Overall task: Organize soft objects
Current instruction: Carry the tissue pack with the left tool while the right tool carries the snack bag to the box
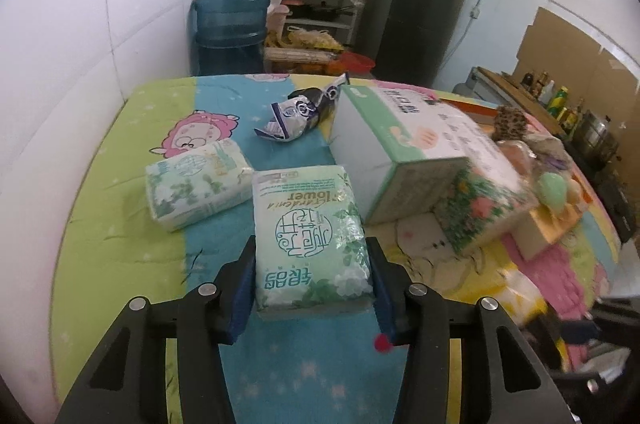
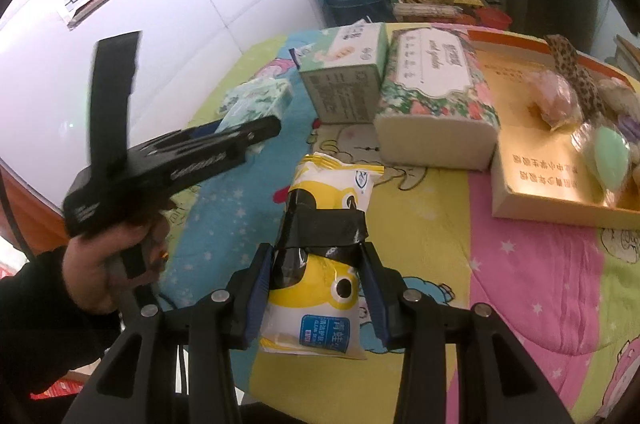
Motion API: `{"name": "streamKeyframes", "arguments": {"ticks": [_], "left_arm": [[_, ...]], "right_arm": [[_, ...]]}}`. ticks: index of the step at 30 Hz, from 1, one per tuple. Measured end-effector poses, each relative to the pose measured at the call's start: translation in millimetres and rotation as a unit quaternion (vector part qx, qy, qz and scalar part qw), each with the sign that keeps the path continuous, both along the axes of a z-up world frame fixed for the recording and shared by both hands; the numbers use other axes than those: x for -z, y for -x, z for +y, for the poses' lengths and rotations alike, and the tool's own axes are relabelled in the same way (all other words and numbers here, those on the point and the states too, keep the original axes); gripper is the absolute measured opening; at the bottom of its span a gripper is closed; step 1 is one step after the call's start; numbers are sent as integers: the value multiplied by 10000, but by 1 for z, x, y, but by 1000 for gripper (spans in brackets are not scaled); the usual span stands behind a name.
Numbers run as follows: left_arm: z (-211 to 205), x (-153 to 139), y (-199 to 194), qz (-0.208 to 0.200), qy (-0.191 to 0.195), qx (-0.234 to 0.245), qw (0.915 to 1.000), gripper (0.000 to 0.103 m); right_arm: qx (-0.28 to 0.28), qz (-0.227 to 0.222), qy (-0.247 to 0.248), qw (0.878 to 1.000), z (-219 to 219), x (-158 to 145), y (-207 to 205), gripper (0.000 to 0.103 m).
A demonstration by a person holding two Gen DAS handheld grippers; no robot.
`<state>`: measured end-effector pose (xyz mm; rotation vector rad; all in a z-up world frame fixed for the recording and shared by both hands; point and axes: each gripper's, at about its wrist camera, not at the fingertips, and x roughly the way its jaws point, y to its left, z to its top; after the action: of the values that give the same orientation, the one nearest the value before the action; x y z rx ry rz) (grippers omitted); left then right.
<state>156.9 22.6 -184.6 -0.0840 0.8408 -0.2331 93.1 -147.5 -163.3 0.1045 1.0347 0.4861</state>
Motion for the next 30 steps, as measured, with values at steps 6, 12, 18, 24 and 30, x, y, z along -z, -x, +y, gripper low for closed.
{"name": "streamKeyframes", "arguments": {"ticks": [6, 12, 18, 24, 30], "left_arm": [[-11, -15, 31, 65, 133, 375, 9992, 51], [-41, -24, 58, 136, 310, 1003, 9944, 51], [-69, -32, 64, 130, 454, 1378, 9893, 51], [-107, -53, 55, -72, 567, 1694, 9839, 51], [-146, -67, 42, -178, 605, 1880, 9801, 51]], "right_arm": [[66, -35, -13, 10000, -2, -7, 8, 43], [412, -94, 126, 9990, -25, -17, 23, 43], [1003, -122, 159, 9948, -68, -25, 41, 43], [1542, -250, 178, 9876, -108, -35, 48, 43], [1915, -492, 256, 9799, -154, -50, 45, 43]]}}
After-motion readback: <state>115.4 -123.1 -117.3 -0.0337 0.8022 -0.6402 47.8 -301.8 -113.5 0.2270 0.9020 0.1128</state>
